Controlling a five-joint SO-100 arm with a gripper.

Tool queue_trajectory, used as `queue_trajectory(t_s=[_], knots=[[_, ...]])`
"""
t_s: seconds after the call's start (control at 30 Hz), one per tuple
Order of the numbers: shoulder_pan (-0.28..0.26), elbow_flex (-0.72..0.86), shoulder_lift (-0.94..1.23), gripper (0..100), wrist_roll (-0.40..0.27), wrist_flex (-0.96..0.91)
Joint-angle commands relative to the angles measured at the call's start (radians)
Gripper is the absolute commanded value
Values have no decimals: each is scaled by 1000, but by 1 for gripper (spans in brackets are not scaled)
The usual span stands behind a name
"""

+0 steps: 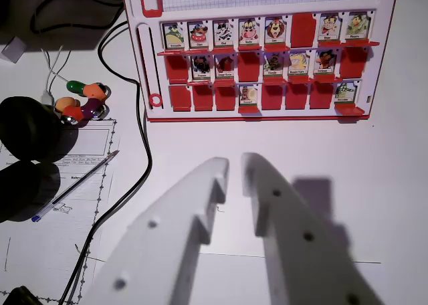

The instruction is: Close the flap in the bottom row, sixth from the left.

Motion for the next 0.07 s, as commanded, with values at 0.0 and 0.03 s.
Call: queue_trajectory(t_s=[0.0,0.03], knots=[[-5,-25,20,2,2,-28],[-2,-28,18,2,0,-28]])
